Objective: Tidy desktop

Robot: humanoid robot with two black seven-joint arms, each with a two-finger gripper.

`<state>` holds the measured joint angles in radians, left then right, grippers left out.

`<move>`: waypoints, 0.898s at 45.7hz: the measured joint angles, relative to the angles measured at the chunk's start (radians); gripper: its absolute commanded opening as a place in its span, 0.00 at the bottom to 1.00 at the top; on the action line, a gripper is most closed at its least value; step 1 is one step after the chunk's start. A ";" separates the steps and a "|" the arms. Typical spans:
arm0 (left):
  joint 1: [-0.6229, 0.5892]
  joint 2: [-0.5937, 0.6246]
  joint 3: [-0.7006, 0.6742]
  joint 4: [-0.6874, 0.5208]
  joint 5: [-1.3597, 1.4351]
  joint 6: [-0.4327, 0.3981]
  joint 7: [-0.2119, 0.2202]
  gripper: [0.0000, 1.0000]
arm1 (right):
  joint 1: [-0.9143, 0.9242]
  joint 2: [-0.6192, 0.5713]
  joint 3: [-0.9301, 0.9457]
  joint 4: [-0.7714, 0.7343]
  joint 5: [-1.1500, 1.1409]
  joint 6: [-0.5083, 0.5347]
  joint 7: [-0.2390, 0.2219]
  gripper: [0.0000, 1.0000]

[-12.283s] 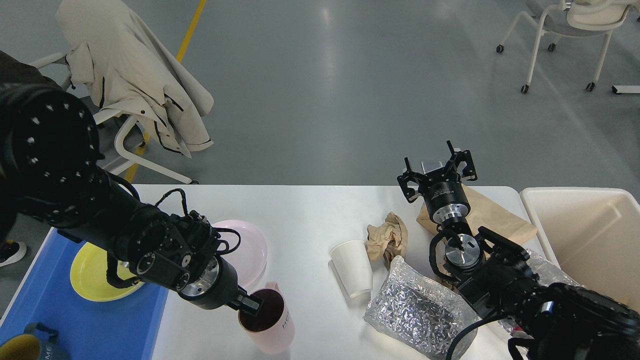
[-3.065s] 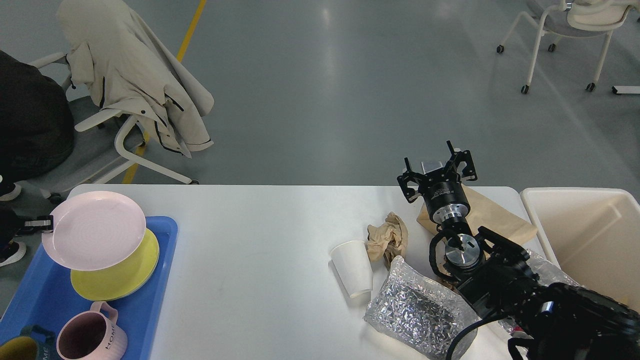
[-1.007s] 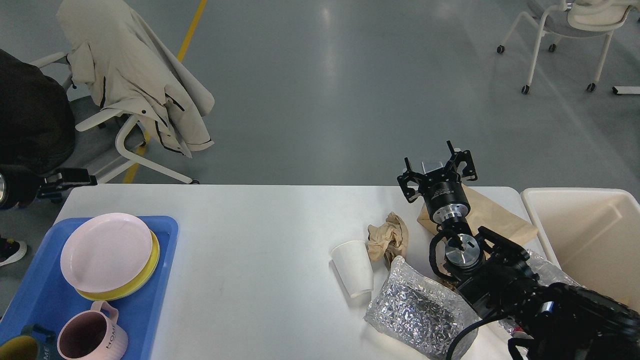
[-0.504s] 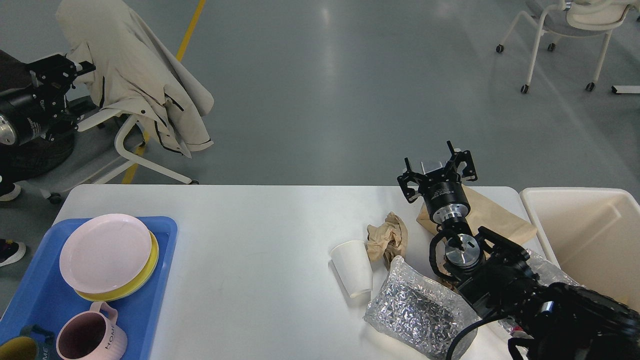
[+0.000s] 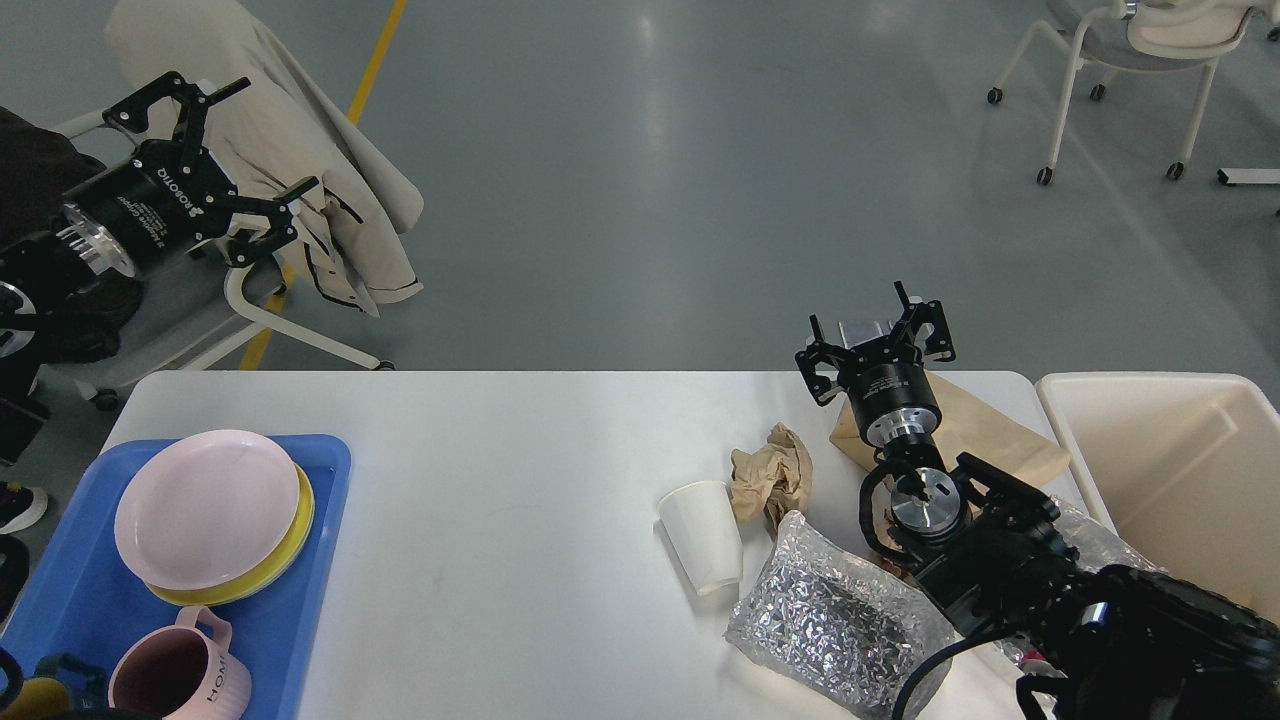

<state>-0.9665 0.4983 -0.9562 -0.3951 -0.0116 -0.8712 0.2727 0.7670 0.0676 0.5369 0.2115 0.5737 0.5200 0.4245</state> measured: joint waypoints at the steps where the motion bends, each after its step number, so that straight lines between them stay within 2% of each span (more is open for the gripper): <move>1: 0.003 -0.006 -0.003 -0.002 0.000 -0.007 0.002 0.97 | 0.000 0.000 0.000 0.000 0.000 0.000 0.000 1.00; 7: 0.013 -0.041 -0.018 -0.007 0.000 -0.006 -0.009 0.97 | 0.000 0.000 0.000 0.000 0.000 0.000 0.000 1.00; 19: 0.004 -0.086 -0.041 -0.005 -0.004 0.079 -0.049 0.97 | 0.000 0.000 0.000 0.001 0.000 0.000 0.000 1.00; 24: 0.003 -0.087 -0.048 -0.004 -0.004 0.086 -0.058 0.97 | 0.000 0.000 0.000 0.001 0.000 0.000 0.000 1.00; 33: 0.009 -0.100 -0.058 -0.003 -0.004 0.090 -0.103 0.97 | 0.000 0.000 0.000 0.002 0.000 0.000 0.000 1.00; 41: 0.015 -0.119 -0.059 0.000 -0.004 0.107 -0.114 0.97 | 0.000 0.000 0.000 0.002 0.000 0.000 0.000 1.00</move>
<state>-0.9518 0.3792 -1.0148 -0.3956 -0.0158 -0.7639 0.1587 0.7670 0.0676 0.5369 0.2132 0.5741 0.5200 0.4245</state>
